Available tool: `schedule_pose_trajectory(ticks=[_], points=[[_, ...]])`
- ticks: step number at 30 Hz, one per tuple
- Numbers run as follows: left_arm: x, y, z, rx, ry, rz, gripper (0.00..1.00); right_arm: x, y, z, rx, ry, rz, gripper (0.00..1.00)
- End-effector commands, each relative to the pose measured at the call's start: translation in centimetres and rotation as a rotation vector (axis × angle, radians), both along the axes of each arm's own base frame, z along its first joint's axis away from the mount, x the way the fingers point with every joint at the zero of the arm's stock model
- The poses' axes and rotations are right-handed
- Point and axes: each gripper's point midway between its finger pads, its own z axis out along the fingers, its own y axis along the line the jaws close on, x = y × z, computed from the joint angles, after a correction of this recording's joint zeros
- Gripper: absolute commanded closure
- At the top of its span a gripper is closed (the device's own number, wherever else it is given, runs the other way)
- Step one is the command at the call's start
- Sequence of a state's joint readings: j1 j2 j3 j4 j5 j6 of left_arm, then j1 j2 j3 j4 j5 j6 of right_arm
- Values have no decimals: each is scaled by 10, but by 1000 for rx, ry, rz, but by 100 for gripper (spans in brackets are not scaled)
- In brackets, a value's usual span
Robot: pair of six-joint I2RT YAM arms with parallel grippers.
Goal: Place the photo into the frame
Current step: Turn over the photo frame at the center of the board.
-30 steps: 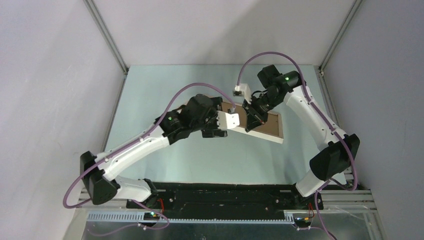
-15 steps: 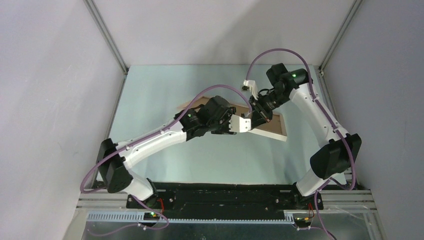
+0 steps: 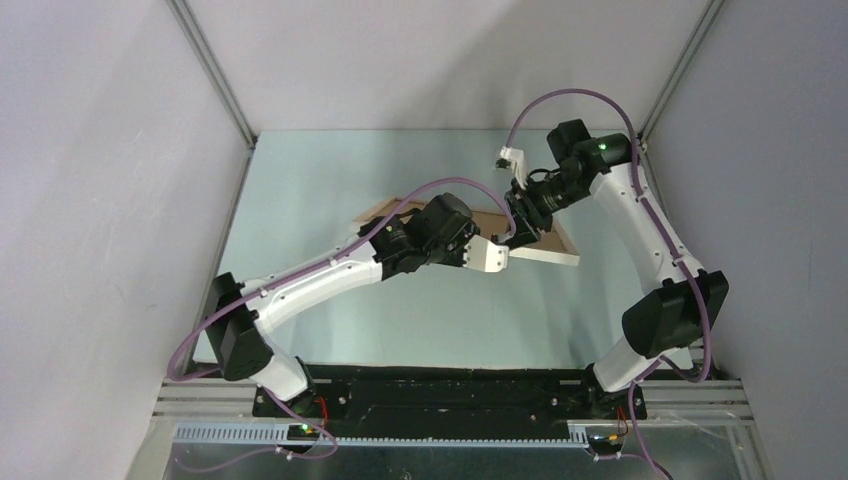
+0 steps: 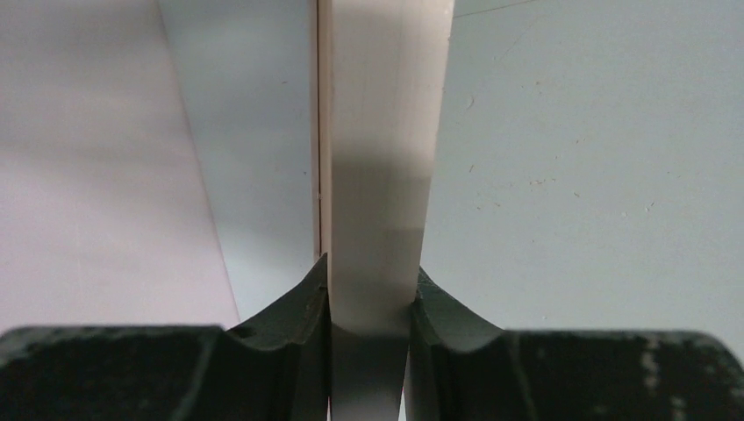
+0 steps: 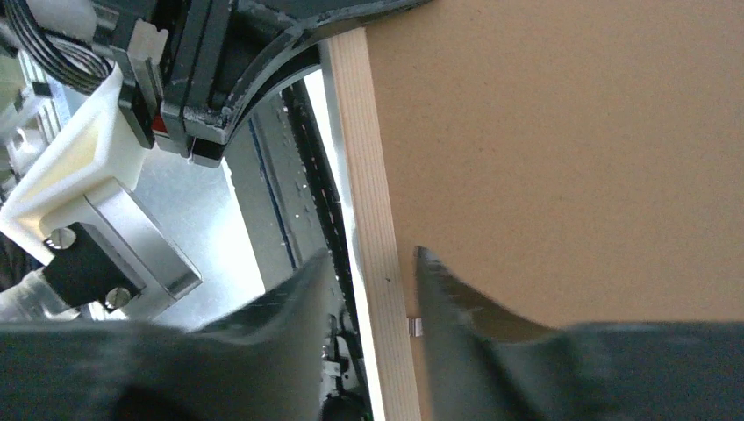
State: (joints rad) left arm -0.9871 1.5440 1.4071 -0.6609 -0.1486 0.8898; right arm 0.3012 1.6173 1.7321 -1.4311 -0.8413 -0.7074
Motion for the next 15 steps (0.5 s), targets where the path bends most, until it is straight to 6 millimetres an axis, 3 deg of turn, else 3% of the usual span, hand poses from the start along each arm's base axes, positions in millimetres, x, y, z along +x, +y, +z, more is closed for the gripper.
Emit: schedule_pose_trajectory(ticks=[1,7,15], points=[[3,-7,39,-123,-14,53,100,8,-3,39,79,-119,-60,49],[-2,-5,59,-159,3,63,100,29,-23,65,107,-204,-225,30],[-8,-5,89,-231,115,121,100,53,-58,101,129,-333,-464,27]])
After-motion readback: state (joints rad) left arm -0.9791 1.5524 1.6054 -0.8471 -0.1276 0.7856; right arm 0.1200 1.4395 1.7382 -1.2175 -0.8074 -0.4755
